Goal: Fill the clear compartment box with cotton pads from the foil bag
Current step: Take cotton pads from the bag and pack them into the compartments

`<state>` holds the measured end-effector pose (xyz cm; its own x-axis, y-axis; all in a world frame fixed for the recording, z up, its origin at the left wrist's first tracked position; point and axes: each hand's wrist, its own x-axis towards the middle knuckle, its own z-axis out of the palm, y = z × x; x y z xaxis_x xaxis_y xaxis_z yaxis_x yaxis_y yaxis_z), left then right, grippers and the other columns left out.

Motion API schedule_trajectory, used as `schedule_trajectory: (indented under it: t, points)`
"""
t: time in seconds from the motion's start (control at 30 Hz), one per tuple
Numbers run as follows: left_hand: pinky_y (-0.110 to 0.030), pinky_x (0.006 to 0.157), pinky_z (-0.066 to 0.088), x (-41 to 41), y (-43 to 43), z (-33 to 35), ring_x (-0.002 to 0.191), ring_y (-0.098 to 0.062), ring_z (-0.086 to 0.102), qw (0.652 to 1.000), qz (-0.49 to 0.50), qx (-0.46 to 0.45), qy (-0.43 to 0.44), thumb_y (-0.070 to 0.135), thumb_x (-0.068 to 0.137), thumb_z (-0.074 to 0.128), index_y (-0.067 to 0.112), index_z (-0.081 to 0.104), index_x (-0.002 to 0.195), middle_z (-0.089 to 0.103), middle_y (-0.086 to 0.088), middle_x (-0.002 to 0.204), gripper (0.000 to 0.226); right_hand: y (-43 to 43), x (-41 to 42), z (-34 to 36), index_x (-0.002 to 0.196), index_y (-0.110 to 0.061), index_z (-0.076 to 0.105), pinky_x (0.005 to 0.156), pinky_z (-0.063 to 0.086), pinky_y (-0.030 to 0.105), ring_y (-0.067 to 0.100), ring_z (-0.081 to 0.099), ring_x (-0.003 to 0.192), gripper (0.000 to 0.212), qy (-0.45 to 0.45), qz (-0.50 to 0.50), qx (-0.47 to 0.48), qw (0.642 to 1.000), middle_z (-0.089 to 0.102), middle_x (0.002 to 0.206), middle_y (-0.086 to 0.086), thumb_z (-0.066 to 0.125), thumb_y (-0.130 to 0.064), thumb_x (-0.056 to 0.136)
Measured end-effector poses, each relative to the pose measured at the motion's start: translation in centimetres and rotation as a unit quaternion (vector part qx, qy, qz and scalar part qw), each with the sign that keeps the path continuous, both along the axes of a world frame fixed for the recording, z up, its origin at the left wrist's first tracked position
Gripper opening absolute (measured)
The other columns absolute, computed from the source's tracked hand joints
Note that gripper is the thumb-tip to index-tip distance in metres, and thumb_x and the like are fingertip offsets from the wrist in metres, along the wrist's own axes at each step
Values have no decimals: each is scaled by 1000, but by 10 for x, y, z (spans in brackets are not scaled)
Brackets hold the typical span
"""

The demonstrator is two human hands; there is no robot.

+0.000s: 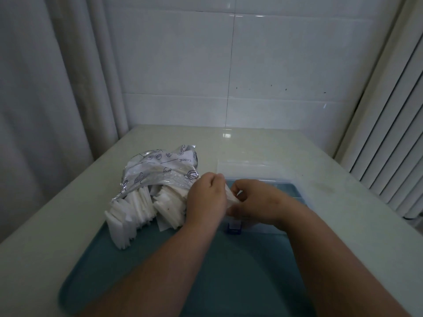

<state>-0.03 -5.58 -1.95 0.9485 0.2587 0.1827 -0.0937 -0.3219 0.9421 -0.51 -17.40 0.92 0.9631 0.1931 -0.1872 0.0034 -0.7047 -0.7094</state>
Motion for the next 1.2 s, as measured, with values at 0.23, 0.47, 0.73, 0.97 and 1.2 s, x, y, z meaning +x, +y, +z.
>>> schedule_trajectory:
  t: [0.23, 0.47, 0.73, 0.97, 1.2]
  points:
    - [-31, 58, 37, -1, 3, 2, 72, -20, 53, 999, 13, 30, -18, 41, 92, 53, 12, 58, 76, 56, 3, 69, 33, -6, 1, 7, 103, -23, 56, 68, 57, 31, 19, 67, 73, 37, -69, -18, 32, 997, 70, 89, 3, 79, -17, 75]
    - [-35, 70, 50, -1, 4, 1, 78, -11, 59, 996, 45, -66, -32, 13, 95, 45, 29, 58, 97, 62, 9, 86, 21, -3, -3, 9, 102, -24, 64, 69, 58, 27, 16, 67, 76, 30, -84, 8, 27, 996, 67, 93, -3, 78, -17, 77]
    - [-29, 58, 42, 2, 5, -2, 71, -14, 57, 994, 46, -94, -27, 8, 95, 39, 29, 60, 100, 64, 3, 84, 30, -2, -1, 9, 97, -24, 61, 68, 60, 29, 14, 70, 74, 18, -79, -6, 9, 997, 71, 96, -1, 73, -21, 85]
    - [-37, 76, 48, 0, 3, 5, 84, -16, 58, 968, 7, -248, -26, 31, 96, 50, 23, 64, 87, 62, 7, 85, 18, -6, -1, 11, 96, -12, 62, 68, 61, 35, 19, 68, 65, 15, -83, -57, 130, 986, 72, 82, 10, 71, -14, 85]
    - [-40, 84, 50, 1, 2, 10, 93, -21, 64, 880, -116, -461, 2, 56, 73, 63, 10, 64, 113, 68, -7, 99, 61, -2, -3, 17, 92, -11, 46, 53, 55, 28, 20, 61, 54, 21, 52, -98, 431, 896, 60, 71, 17, 60, 4, 89]
